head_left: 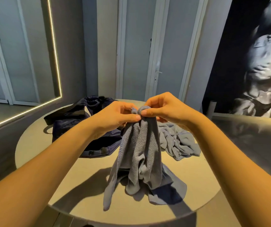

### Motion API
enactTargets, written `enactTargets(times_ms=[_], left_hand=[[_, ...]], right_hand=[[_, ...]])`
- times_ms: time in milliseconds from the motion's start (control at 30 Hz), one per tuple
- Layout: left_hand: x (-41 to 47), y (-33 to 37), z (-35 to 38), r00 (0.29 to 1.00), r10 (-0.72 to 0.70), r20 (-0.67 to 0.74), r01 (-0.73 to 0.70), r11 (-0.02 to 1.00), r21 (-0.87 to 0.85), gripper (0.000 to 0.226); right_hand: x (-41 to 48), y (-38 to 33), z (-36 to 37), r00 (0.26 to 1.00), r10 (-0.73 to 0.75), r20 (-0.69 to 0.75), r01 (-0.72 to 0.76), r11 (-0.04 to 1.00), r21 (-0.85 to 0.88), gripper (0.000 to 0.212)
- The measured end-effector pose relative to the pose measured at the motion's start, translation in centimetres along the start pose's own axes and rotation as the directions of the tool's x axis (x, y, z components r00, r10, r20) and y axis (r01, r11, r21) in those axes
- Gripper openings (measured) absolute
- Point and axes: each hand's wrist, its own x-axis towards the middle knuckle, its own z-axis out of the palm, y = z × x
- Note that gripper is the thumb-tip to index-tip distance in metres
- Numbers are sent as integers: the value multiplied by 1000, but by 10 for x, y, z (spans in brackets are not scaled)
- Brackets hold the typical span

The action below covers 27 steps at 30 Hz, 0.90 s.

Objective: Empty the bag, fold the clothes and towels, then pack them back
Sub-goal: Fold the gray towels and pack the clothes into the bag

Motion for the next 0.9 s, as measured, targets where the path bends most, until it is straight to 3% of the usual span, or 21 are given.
enactTargets(times_ms=[133,233,400,567,633,733,833,900], left_hand=[[1,-2,-6,972,-16,-235,34,997,70,10],[5,-9,-23,898,-153,-413,101,984,-146,13],[14,-40,-40,797,-362,-484,224,921,-320,16],[21,-62,-37,698,-421,-579,196,890,-411,12],[23,-65,-33,658,-431,-618,168,884,-437,9],[30,-61,-25,646,-430,-630,118,872,-475,16],[34,-29,-11,750,-295,-592,47,917,-397,11],[33,-1,-2,722,-100,-684,-151,942,-298,12]], right_hand=[[-7,10,3,998,41,52,-41,999,2,21],[-23,38,2,971,182,156,-181,983,-21,20],[-52,110,1,896,367,251,-377,926,-9,29],[-79,169,0,820,500,277,-497,863,-85,34],[-86,183,-5,795,568,216,-558,823,-108,38],[-84,174,-16,792,610,-19,-605,781,-156,37],[-70,130,-31,852,439,-284,-498,847,-186,45],[-67,83,-40,882,350,-317,-375,927,-22,37]])
